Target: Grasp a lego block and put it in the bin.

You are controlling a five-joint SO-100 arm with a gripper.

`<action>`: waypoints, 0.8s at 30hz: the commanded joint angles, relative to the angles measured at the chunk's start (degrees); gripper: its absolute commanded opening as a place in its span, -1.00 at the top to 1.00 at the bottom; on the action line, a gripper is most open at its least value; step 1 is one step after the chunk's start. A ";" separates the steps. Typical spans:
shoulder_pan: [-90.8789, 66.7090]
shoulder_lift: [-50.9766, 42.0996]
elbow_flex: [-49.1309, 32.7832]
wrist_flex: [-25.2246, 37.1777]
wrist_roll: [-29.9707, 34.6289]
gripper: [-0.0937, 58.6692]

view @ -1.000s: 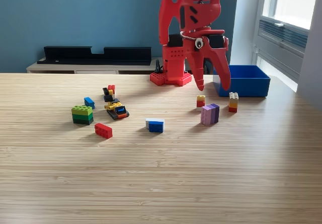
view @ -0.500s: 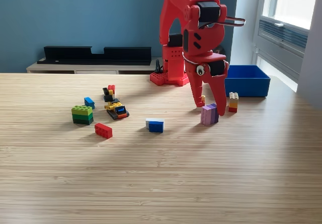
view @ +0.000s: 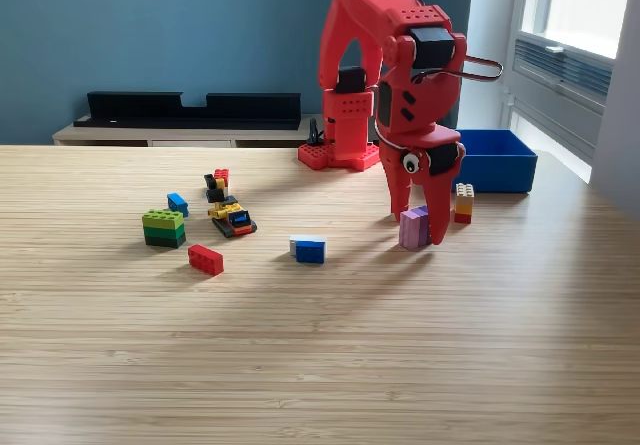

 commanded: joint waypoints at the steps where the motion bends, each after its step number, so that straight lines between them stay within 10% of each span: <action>1: -0.09 0.97 -3.16 -3.16 1.49 0.66; 5: 0.00 -0.35 -3.43 -5.10 3.25 0.99; 13: -0.53 -0.79 -6.24 -4.39 7.38 0.99; 24: -4.04 -0.09 -16.61 14.06 11.60 0.99</action>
